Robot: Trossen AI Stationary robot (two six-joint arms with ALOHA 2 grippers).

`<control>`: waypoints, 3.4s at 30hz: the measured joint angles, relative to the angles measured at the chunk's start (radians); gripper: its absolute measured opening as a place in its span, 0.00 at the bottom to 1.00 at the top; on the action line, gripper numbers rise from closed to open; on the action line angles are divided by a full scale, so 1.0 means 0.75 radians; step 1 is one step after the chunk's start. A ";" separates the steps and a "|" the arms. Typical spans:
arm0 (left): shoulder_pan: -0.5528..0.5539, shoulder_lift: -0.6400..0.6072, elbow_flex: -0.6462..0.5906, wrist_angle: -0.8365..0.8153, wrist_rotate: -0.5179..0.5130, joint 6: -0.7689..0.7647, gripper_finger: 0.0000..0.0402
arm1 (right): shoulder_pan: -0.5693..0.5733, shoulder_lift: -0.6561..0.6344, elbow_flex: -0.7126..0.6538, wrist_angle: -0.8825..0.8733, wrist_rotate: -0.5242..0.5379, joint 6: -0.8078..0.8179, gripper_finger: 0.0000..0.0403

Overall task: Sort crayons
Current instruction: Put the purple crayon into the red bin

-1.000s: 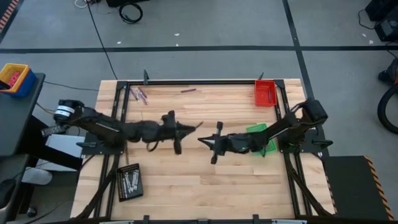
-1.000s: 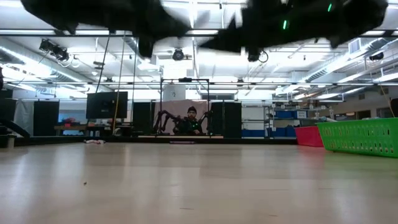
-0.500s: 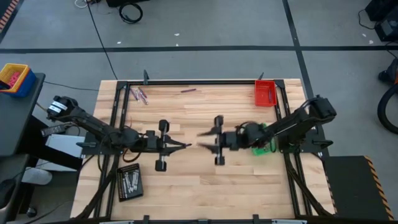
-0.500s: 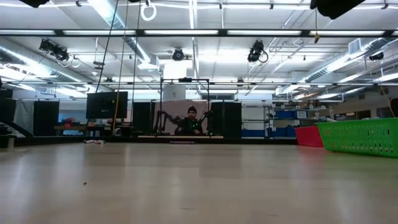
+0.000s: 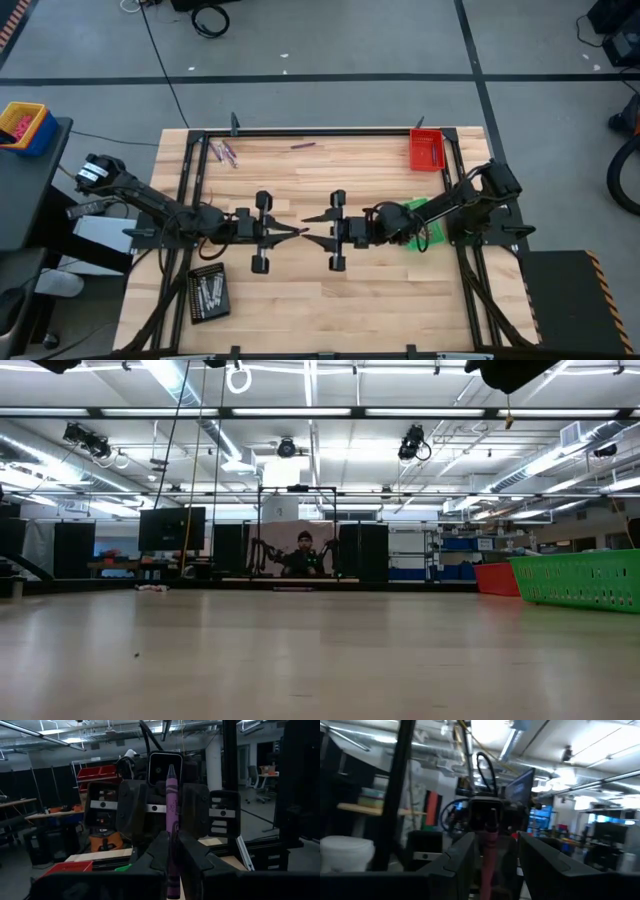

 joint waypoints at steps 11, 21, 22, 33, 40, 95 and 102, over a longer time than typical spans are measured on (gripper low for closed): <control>0.003 0.000 0.000 0.035 -0.024 -0.004 0.07 | -0.010 0.000 0.005 -0.009 -0.062 0.096 0.17; 0.003 0.000 0.000 0.033 -0.029 -0.004 0.07 | -0.015 -0.001 0.005 -0.009 -0.041 0.096 0.10; 0.003 0.000 0.000 0.033 -0.029 -0.004 0.07 | -0.015 -0.001 0.005 -0.009 -0.041 0.096 0.13; 0.003 0.000 0.000 0.039 -0.036 -0.004 0.07 | -0.027 -0.001 0.017 -0.022 -0.061 0.157 0.24; 0.002 0.000 0.001 0.038 -0.050 -0.005 0.07 | -0.037 -0.001 0.055 -0.072 -0.085 0.155 0.08; -0.450 -0.268 0.002 -0.362 -0.948 0.169 0.54 | -1.565 -0.078 0.071 -2.644 0.487 1.021 0.09; -0.420 -0.268 0.002 -0.463 -0.944 -0.005 0.54 | -1.611 0.010 0.084 -2.669 0.479 0.996 0.22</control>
